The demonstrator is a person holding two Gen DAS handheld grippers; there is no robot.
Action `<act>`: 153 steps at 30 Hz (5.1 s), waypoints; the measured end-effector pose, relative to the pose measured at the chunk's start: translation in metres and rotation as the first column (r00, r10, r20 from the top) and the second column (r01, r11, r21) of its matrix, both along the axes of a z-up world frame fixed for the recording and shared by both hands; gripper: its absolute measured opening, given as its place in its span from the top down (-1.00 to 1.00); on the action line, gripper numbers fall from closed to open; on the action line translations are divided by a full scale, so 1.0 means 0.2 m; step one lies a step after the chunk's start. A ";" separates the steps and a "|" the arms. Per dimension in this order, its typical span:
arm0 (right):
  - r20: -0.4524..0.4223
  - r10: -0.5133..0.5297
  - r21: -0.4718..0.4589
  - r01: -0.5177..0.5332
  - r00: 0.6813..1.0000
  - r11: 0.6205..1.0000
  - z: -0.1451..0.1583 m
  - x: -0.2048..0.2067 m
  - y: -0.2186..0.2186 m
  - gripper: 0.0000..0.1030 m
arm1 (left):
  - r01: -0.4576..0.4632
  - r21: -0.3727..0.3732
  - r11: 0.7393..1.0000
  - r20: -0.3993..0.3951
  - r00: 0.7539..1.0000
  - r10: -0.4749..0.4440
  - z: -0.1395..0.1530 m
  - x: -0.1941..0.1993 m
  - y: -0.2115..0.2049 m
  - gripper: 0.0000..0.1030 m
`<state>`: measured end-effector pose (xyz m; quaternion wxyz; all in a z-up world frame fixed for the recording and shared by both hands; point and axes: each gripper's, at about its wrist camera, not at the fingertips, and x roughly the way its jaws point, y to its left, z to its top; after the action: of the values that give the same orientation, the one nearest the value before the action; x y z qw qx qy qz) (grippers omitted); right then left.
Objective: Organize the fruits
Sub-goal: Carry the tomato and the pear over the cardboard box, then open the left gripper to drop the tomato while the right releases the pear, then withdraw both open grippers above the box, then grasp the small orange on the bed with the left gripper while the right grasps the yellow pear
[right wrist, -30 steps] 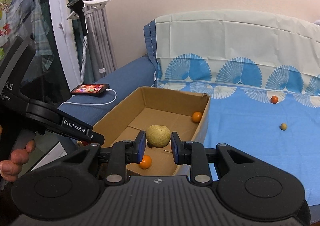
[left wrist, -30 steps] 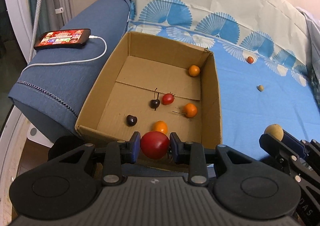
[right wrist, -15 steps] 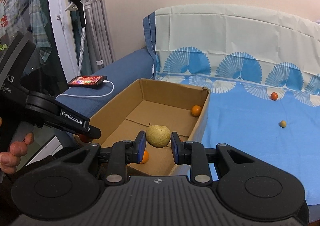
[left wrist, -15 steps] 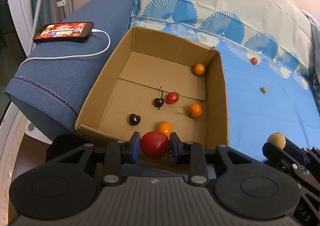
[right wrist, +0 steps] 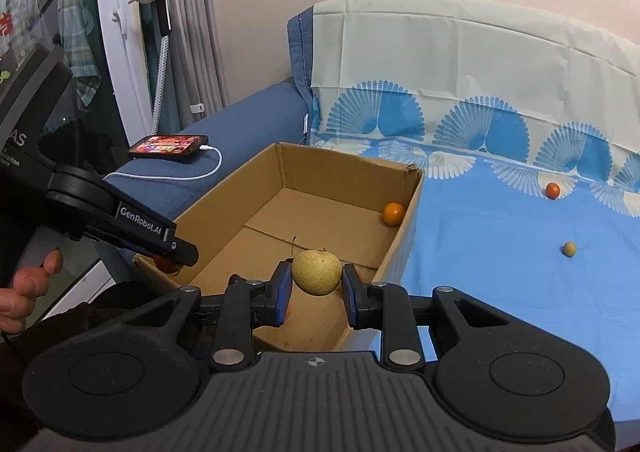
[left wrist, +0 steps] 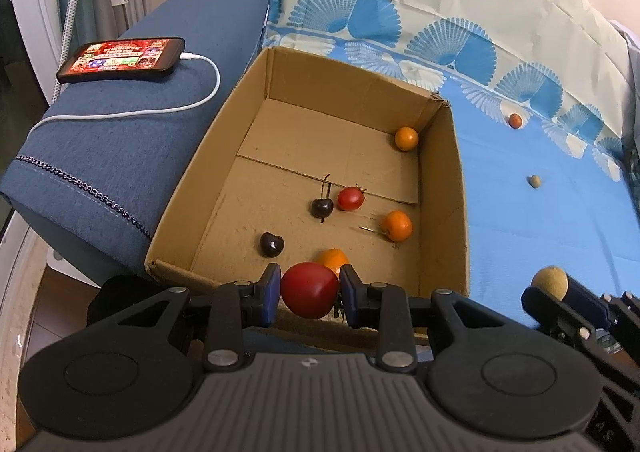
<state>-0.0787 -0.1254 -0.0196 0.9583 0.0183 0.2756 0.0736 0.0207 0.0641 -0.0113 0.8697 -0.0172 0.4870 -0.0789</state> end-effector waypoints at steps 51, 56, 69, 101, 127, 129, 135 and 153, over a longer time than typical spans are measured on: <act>-0.122 0.131 -0.093 -0.143 0.984 0.985 -0.39 0.81 0.10 -0.17 | -0.031 0.191 0.981 -0.049 0.998 0.041 -0.41 0.67 -0.05 -0.99; -0.092 0.095 -0.086 -0.103 0.991 0.991 -0.26 0.68 0.07 -0.63 | -0.016 0.205 0.979 -0.077 0.996 0.033 -0.34 0.63 -0.05 -0.99; -0.017 0.050 -0.059 -0.051 0.999 0.997 -0.06 0.10 0.05 -0.94 | 0.032 0.236 0.971 0.026 0.999 -0.040 -0.08 0.08 -0.16 -0.99; 0.145 -0.051 -0.067 0.061 0.988 0.996 0.09 -0.33 0.04 -0.98 | -0.007 0.233 0.973 0.182 0.983 -0.037 0.19 -0.39 -0.14 -0.99; 0.043 -0.091 0.008 0.090 0.995 0.996 -0.03 -0.19 -0.05 -0.98 | 0.046 0.294 0.955 0.098 0.992 -0.078 0.07 -0.27 -0.27 -0.99; 0.032 -0.102 0.019 0.102 0.994 0.995 -0.04 -0.17 -0.08 -0.98 | 0.055 0.296 0.954 0.083 0.993 -0.083 0.05 -0.24 -0.30 -0.99; -0.002 -0.185 0.063 0.185 0.983 0.981 -0.09 -0.12 -0.24 -0.98 | 0.073 0.280 0.957 0.048 0.995 -0.090 0.04 -0.15 -0.41 -0.99; -0.105 -0.607 0.027 0.613 0.788 0.790 -0.65 0.58 -1.32 -0.98 | 0.228 0.289 0.930 -0.080 0.973 -0.214 -0.08 0.35 -1.10 -1.00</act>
<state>0.0370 -0.3904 -0.1497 0.9163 0.1381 0.2957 -0.2323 0.0911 -0.1569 -0.0276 0.8362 0.1663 0.5125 -0.1023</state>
